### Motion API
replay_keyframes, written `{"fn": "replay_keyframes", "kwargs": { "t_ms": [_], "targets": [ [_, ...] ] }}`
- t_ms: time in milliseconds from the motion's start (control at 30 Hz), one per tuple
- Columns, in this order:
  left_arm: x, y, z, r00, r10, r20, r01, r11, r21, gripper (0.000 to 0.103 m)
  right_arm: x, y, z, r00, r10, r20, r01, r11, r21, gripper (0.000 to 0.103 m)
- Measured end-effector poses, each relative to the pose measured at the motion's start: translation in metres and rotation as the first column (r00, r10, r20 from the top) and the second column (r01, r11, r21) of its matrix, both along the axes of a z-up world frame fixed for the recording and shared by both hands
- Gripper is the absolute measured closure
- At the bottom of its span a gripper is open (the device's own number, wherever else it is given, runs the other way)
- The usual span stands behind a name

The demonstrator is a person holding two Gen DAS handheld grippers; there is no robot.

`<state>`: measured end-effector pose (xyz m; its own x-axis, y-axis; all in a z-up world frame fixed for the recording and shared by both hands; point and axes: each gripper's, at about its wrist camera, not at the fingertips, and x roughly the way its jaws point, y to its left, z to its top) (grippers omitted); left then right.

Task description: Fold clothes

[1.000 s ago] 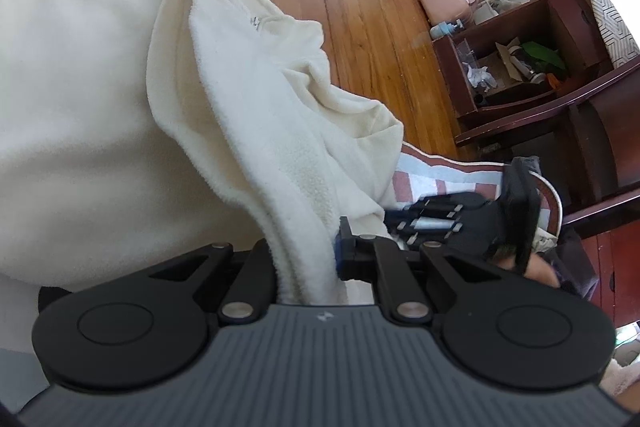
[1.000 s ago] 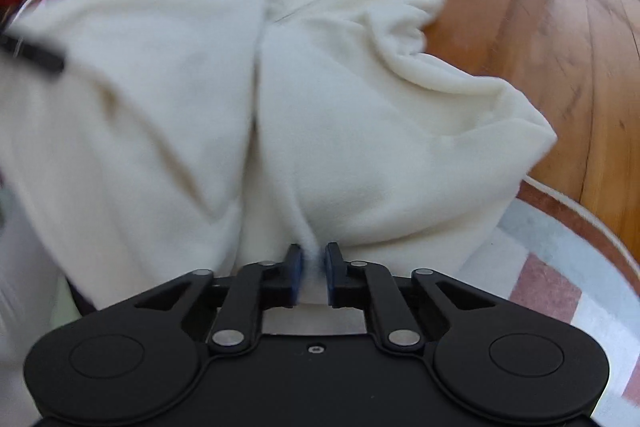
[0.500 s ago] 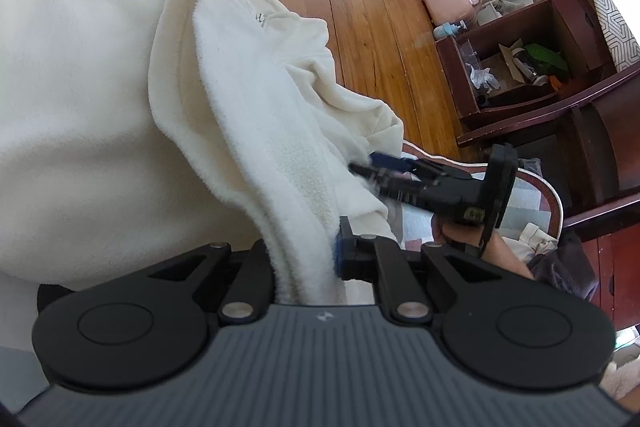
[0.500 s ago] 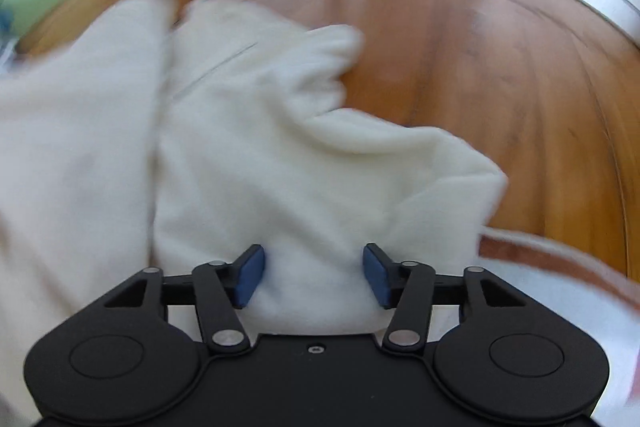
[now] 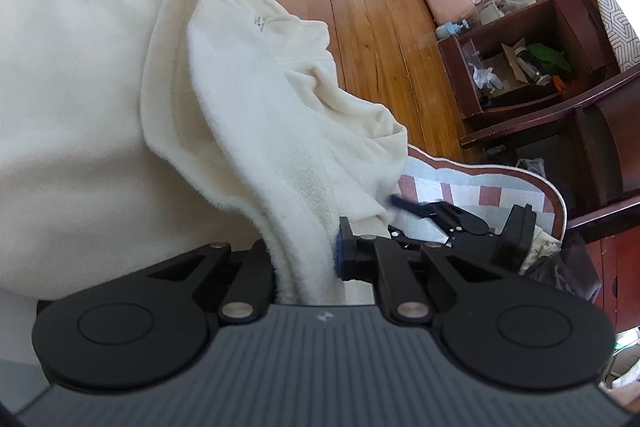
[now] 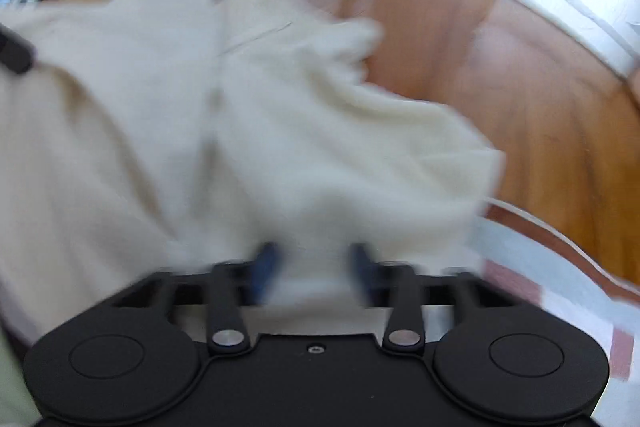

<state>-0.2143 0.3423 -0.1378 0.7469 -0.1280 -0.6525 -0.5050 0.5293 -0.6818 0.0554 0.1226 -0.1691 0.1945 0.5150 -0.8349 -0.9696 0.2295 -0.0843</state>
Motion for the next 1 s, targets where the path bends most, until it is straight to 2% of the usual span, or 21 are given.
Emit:
{"fn": "replay_keyframes", "kwargs": {
  "t_ms": [33, 67, 100, 167, 200, 267, 333, 367, 400, 467, 533, 567, 633, 667, 700, 733, 767, 833, 900, 933, 1000],
  "targets": [
    [0.007, -0.003, 0.009, 0.999, -0.03, -0.031, 0.032, 0.998, 0.061, 0.094, 0.016, -0.009, 0.0, 0.995, -0.098, -0.006, 0.098, 0.995, 0.009, 0.032],
    [0.015, -0.006, 0.017, 0.997, -0.057, -0.056, 0.063, 0.992, 0.11, 0.094, 0.031, -0.019, 0.002, 0.981, -0.193, -0.034, 0.194, 0.981, 0.028, 0.038],
    [0.026, -0.006, 0.026, 0.995, -0.08, -0.051, 0.086, 0.988, 0.125, 0.094, 0.038, -0.029, 0.01, 0.963, -0.259, -0.08, 0.264, 0.963, 0.059, 0.051],
    [0.047, -0.006, 0.042, 0.991, -0.126, -0.044, 0.131, 0.979, 0.156, 0.094, 0.035, -0.043, 0.032, 0.953, -0.288, -0.09, 0.296, 0.949, 0.107, 0.052],
    [0.059, -0.005, 0.05, 0.989, -0.145, -0.037, 0.149, 0.974, 0.169, 0.094, 0.03, -0.049, 0.042, 0.958, -0.26, -0.125, 0.278, 0.948, 0.158, 0.052],
    [0.091, 0.007, 0.065, 0.988, -0.153, 0.006, 0.15, 0.974, 0.172, 0.094, 0.024, -0.061, 0.059, 0.95, -0.172, -0.259, 0.238, 0.94, 0.247, 0.048],
    [0.125, 0.021, 0.077, 0.987, -0.154, 0.047, 0.144, 0.974, 0.173, 0.094, 0.017, -0.066, 0.069, 0.924, -0.075, -0.376, 0.199, 0.932, 0.302, 0.036],
    [0.141, 0.027, 0.08, 0.988, -0.137, 0.064, 0.126, 0.979, 0.161, 0.093, 0.013, -0.065, 0.068, 0.905, -0.046, -0.422, 0.191, 0.932, 0.307, 0.026],
    [0.157, 0.034, 0.082, 0.989, -0.12, 0.081, 0.107, 0.983, 0.15, 0.091, 0.01, -0.065, 0.066, 0.886, -0.026, -0.463, 0.187, 0.934, 0.305, 0.022],
    [0.185, 0.046, 0.083, 0.992, -0.091, 0.09, 0.083, 0.992, 0.093, 0.076, 0.005, -0.068, 0.064, 0.857, -0.003, -0.515, 0.178, 0.94, 0.291, 0.021],
    [0.194, 0.053, 0.083, 0.994, -0.066, 0.091, 0.064, 0.998, 0.027, 0.072, -0.002, -0.07, 0.063, 0.866, 0.003, -0.5, 0.154, 0.95, 0.273, 0.019],
    [0.192, 0.052, 0.085, 0.992, -0.057, 0.115, 0.055, 0.998, 0.018, 0.067, -0.009, -0.068, 0.061, 0.891, 0.0, -0.455, 0.131, 0.958, 0.257, 0.014],
    [0.181, 0.048, 0.088, 0.983, -0.061, 0.175, 0.056, 0.998, 0.03, 0.056, -0.027, -0.058, 0.053, 0.953, -0.003, -0.303, 0.069, 0.976, 0.208, 0.014],
    [0.175, 0.047, 0.089, 0.977, -0.064, 0.202, 0.057, 0.998, 0.039, 0.052, -0.036, -0.052, 0.048, 0.982, -0.013, -0.186, 0.047, 0.983, 0.177, 0.018],
    [0.168, 0.045, 0.091, 0.971, -0.067, 0.227, 0.058, 0.997, 0.048, 0.052, -0.043, -0.047, 0.041, 0.998, -0.039, -0.056, 0.046, 0.989, 0.137, 0.054],
    [0.16, 0.045, 0.091, 0.969, -0.066, 0.237, 0.053, 0.997, 0.061, 0.052, -0.042, -0.045, 0.036, 0.997, -0.074, 0.006, 0.073, 0.99, 0.124, 0.084],
    [0.146, 0.048, 0.087, 0.979, -0.05, 0.196, 0.033, 0.996, 0.088, 0.052, -0.028, -0.051, 0.036, 0.989, -0.134, -0.067, 0.144, 0.977, 0.158, 0.094],
    [0.117, 0.053, 0.078, 0.993, -0.014, 0.114, -0.003, 0.99, 0.143, 0.052, 0.003, -0.065, 0.038, 0.945, -0.25, -0.211, 0.293, 0.933, 0.209, 0.095],
    [0.088, 0.058, 0.07, 0.999, 0.028, 0.033, -0.034, 0.979, 0.201, 0.05, 0.035, -0.085, 0.04, 0.884, -0.363, -0.295, 0.43, 0.879, 0.208, 0.095],
    [0.074, 0.061, 0.065, 0.999, 0.051, -0.006, -0.048, 0.972, 0.23, 0.049, 0.043, -0.091, 0.038, 0.862, -0.381, -0.334, 0.458, 0.869, 0.19, 0.095],
    [0.045, 0.066, 0.057, 0.992, 0.099, -0.083, -0.071, 0.954, 0.29, 0.049, 0.045, -0.094, 0.035, 0.858, -0.359, -0.367, 0.431, 0.892, 0.136, 0.095]
  ]
}}
